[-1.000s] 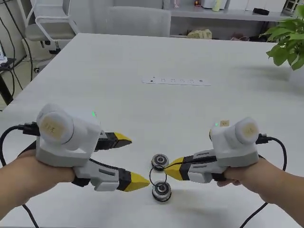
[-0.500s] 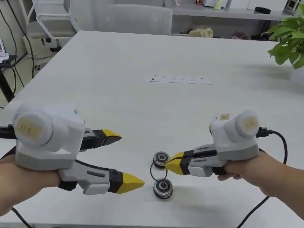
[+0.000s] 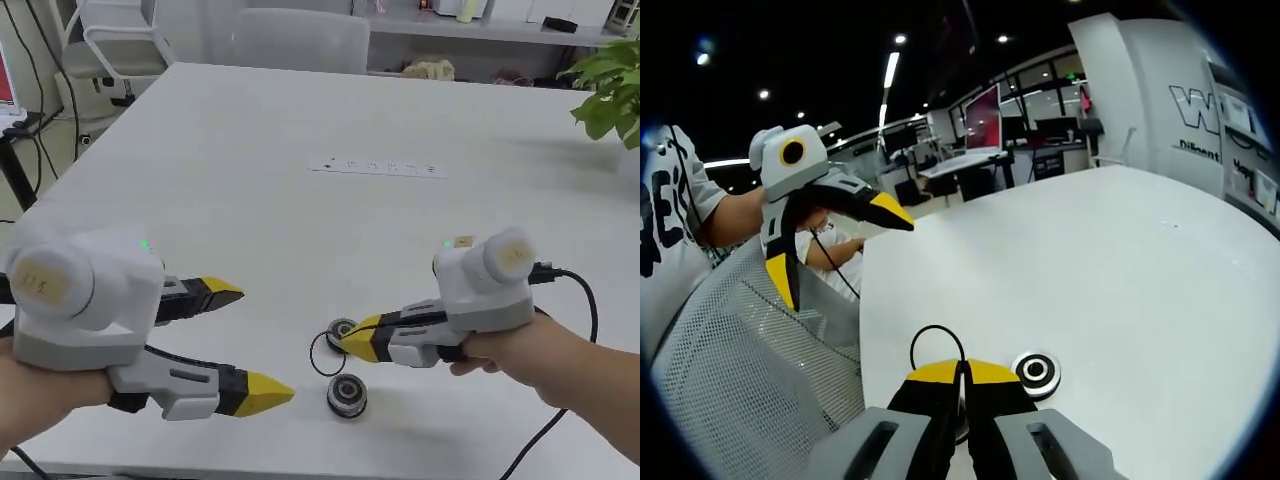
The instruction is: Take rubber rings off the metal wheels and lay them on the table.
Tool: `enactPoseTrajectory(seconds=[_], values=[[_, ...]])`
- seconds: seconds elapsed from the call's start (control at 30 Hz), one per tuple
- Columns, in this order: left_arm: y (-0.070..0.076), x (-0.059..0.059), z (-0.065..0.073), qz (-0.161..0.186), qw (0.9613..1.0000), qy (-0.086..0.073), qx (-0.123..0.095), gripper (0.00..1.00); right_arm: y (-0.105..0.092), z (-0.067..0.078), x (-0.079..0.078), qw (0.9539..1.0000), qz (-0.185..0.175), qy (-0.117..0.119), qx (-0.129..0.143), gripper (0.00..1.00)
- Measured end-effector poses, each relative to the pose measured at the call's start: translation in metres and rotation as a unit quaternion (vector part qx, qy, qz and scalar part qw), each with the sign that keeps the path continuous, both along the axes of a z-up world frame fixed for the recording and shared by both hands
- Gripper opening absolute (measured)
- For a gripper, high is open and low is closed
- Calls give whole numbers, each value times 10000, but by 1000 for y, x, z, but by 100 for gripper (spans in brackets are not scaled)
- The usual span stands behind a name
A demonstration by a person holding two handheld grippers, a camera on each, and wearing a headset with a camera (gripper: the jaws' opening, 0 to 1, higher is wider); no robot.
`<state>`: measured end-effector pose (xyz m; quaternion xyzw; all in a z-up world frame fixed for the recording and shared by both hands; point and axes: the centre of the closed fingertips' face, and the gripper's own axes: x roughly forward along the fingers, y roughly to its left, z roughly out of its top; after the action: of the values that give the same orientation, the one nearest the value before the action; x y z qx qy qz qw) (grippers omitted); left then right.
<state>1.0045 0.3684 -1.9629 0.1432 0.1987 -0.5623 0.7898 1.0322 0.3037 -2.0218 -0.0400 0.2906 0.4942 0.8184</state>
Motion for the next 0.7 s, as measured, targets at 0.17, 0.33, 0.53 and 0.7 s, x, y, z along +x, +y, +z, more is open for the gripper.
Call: enactPoseTrajectory(seconds=[0.17,0.33,0.53,0.7], values=[[6,1,1,84,10000,-22,-8,70,6,-4,2,10000,8,21,-55,0],[9,-1,0,130,9999,-3,-1,70,12,-8,3,9999,-6,59,-100,0],[12,-3,-2,146,9999,16,22,70,16,-15,6,9997,-84,105,-181,0],[13,-3,-2,156,9999,18,46,70,20,-22,6,9995,-131,153,-261,0]])
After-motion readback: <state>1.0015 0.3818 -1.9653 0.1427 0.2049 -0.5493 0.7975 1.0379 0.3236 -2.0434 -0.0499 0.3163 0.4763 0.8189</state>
